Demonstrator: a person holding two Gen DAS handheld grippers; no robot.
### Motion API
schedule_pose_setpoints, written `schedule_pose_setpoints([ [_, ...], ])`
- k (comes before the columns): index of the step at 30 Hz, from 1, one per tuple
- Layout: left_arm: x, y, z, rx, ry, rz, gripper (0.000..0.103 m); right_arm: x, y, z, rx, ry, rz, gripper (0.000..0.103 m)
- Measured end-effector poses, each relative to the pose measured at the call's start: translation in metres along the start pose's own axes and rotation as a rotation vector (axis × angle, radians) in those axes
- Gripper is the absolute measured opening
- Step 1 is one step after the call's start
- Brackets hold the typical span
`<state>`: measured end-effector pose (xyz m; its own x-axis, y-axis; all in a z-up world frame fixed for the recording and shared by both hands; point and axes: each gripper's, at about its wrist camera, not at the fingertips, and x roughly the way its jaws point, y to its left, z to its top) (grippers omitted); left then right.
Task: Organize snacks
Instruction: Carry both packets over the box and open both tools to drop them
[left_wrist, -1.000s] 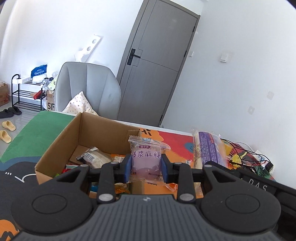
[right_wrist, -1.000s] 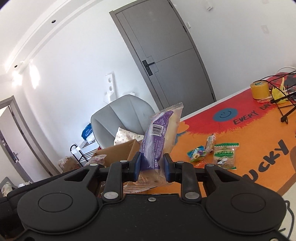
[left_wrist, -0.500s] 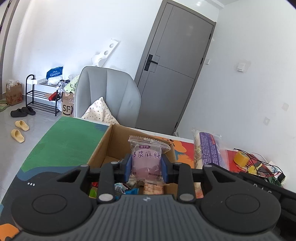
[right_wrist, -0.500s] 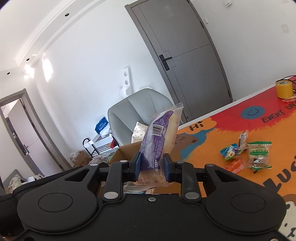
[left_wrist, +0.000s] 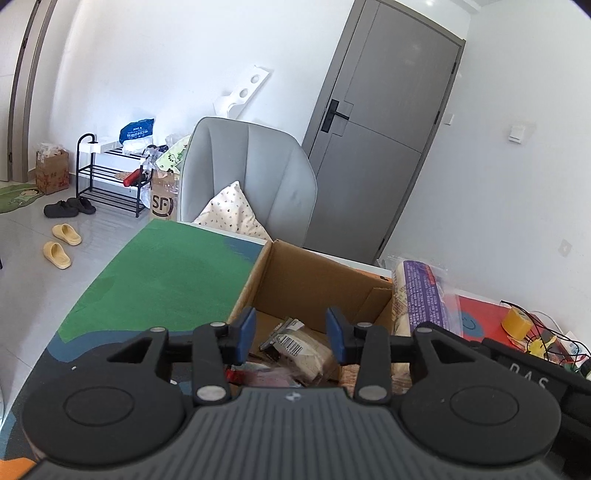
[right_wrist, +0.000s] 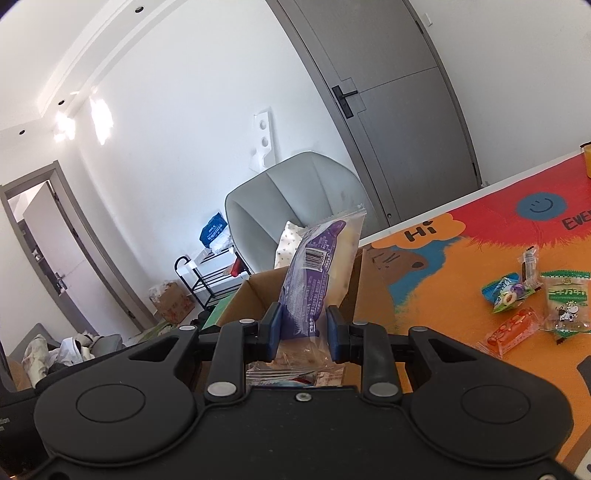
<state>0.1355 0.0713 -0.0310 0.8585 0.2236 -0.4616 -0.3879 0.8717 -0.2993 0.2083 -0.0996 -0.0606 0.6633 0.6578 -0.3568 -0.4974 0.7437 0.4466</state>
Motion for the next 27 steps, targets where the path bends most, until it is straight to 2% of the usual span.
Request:
schedule_pose_setpoints([
  [6,-0.012,0.020,0.009,-0.041,-0.031,0.026,0.048,0.012,0.012,0.002,-0.010,0.011,0.015,0.026],
  [12,-0.018,0.037,0.013,-0.066,-0.039,0.057,0.061,0.022,0.031,0.002,-0.022,0.027,0.056,0.027],
  [14,-0.019,0.041,0.014,-0.068,-0.043,0.078,0.070,0.025,0.035,0.001,-0.029,0.030,0.073,0.035],
  [15,-0.020,0.042,0.015,-0.070,-0.043,0.086,0.075,0.027,0.035,0.000,-0.022,0.046,0.065,0.045],
  [19,-0.022,0.038,0.012,-0.057,-0.047,0.092,0.087,0.015,0.025,-0.003,-0.002,0.047,0.014,0.051],
  [22,-0.020,0.027,0.009,-0.041,-0.040,0.095,0.090,-0.002,0.013,-0.004,-0.010,0.027,-0.046,0.066],
  [24,-0.020,0.019,0.007,-0.034,-0.032,0.088,0.091,-0.014,0.004,-0.003,-0.008,0.014,-0.092,0.071],
  [27,-0.022,0.002,-0.001,-0.014,-0.023,0.047,0.094,-0.030,-0.011,-0.001,0.009,-0.007,-0.143,0.071],
])
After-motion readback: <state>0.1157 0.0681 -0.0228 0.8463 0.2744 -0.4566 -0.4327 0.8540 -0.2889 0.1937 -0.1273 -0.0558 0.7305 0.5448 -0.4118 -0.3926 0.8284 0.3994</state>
